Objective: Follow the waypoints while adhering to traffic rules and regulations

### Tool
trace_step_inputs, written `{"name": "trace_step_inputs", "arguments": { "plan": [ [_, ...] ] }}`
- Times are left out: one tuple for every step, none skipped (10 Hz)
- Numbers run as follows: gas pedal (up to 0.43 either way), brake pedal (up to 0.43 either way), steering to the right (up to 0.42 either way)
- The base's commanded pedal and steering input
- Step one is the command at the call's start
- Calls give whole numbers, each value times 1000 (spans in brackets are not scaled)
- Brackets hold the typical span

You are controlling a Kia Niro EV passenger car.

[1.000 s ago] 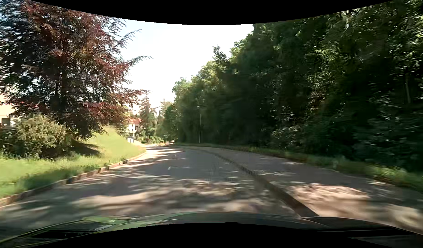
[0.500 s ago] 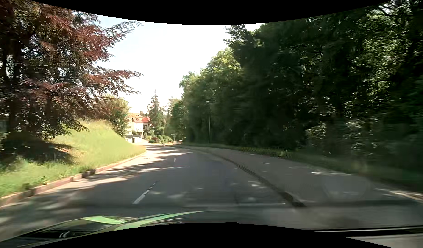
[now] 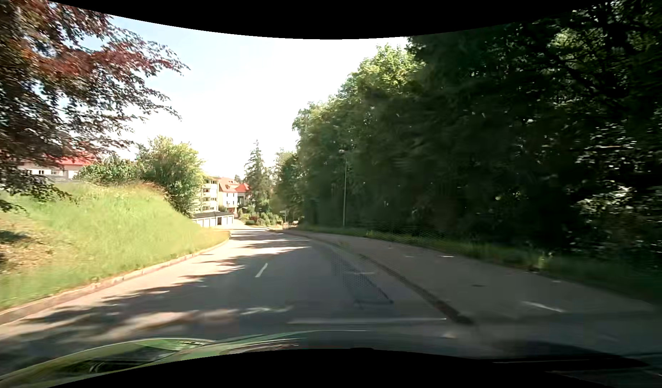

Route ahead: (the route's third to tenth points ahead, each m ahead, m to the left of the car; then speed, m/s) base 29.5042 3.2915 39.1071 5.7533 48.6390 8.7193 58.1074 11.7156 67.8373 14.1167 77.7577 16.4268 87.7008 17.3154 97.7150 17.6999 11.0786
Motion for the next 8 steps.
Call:
{"name": "trace_step_inputs", "arguments": {
  "plan": [
    [0,30,-44],
    [0,37,-44],
    [0,37,-44],
    [0,37,-46],
    [0,43,-47],
    [0,37,-48],
    [0,43,-48],
    [0,43,-48]
  ]
}}
